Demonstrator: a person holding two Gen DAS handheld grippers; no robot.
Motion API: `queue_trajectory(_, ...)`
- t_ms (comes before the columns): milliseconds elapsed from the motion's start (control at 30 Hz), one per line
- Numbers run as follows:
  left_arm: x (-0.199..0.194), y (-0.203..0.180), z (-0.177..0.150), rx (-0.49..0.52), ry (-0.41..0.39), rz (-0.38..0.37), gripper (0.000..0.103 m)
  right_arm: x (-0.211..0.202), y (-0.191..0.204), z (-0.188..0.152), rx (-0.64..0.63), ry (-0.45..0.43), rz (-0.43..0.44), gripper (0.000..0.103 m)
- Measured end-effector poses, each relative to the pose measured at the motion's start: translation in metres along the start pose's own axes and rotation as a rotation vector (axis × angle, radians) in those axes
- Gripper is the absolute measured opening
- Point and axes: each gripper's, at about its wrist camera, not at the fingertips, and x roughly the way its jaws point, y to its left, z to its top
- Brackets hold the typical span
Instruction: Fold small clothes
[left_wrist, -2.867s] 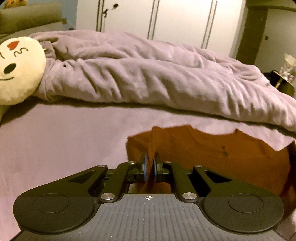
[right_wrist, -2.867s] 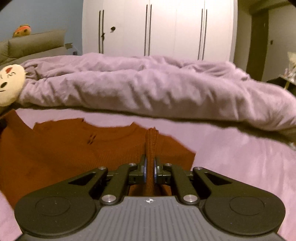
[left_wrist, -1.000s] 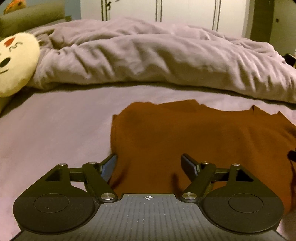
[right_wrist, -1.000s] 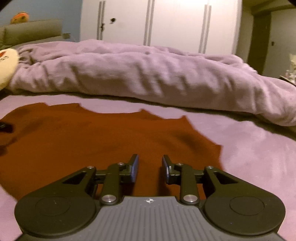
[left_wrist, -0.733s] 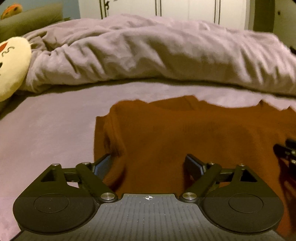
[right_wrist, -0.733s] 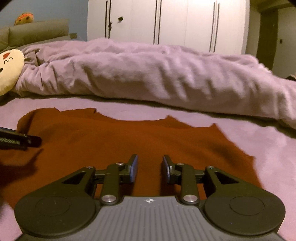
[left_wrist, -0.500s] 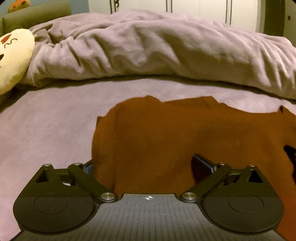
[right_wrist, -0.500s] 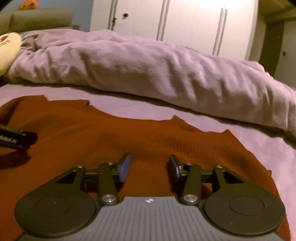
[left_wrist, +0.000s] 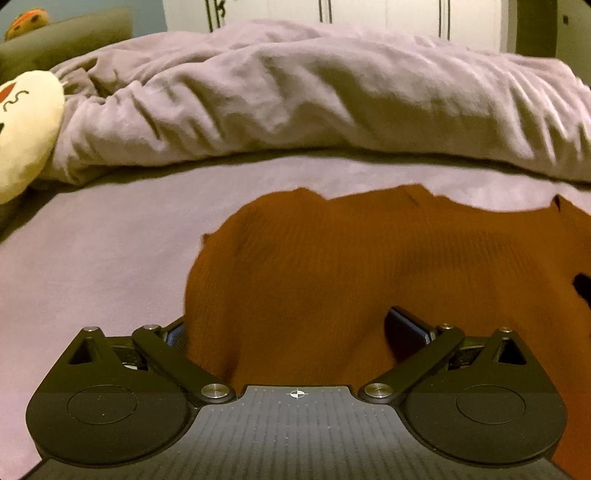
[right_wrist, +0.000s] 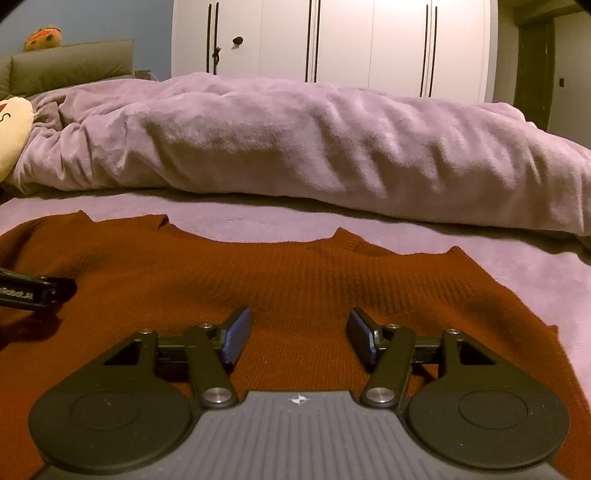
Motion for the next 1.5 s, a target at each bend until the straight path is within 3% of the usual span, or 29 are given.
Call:
queue_trajectory(167,-0.025,0.028,-0.019,-0.050,0.019,-0.029,0.103,-0.044,-0.011,-0.008,-0.007,-0.009,-0.018,0.064)
queue_trajectory(400,-0.037,0.033,-0.033,-0.036,0.055,-0.009,0.103,-0.087,-0.068,-0.052,0.074,0.015,-0.126,0.046)
queue_trajectory(467,-0.037,0.034,-0.033,-0.042,0.066,-0.002,0.103,-0.087,-0.079,-0.060,0.064,0.044,-0.180,0.046)
queue_trajectory(600,-0.037,0.043,-0.034,-0.035,0.087,0.031,0.103,-0.084,-0.085,-0.056,0.020,0.056,-0.190,0.046)
queue_trajectory(667,-0.040,0.053,-0.034,-0.050,0.093,0.057,0.103,-0.082,-0.083,-0.052,0.007,0.073,-0.211,0.051)
queue_trajectory(700,-0.042,0.059,-0.035,-0.061,0.092,0.069,0.103,-0.084,-0.083,-0.051,0.008,0.080,-0.230,0.058)
queue_trajectory(767,-0.048,0.072,-0.038,-0.093,0.091,0.089,0.103,-0.087,-0.084,-0.051,0.020,0.089,-0.260,0.061)
queue_trajectory(967,-0.071,0.100,-0.056,-0.176,0.081,0.104,0.103,-0.128,-0.072,-0.064,0.049,0.043,-0.210,0.060)
queue_trajectory(1033,-0.078,0.106,-0.065,-0.220,0.085,0.057,0.103,-0.141,-0.064,-0.072,0.058,0.030,-0.197,0.061)
queue_trajectory(1200,-0.086,0.108,-0.076,-0.318,0.135,-0.161,0.103,-0.158,-0.046,-0.085,0.068,0.026,-0.163,0.061)
queue_trajectory(1267,-0.081,0.109,-0.078,-0.378,0.163,-0.233,0.098,-0.159,-0.038,-0.087,0.066,0.033,-0.146,0.061)
queue_trajectory(1333,-0.073,0.109,-0.079,-0.426,0.192,-0.257,0.091,-0.157,-0.032,-0.088,0.058,0.044,-0.134,0.061)
queue_trajectory(1500,-0.064,0.108,-0.071,-0.481,0.177,-0.284,0.088,-0.156,-0.020,-0.087,0.047,0.036,-0.105,0.059)
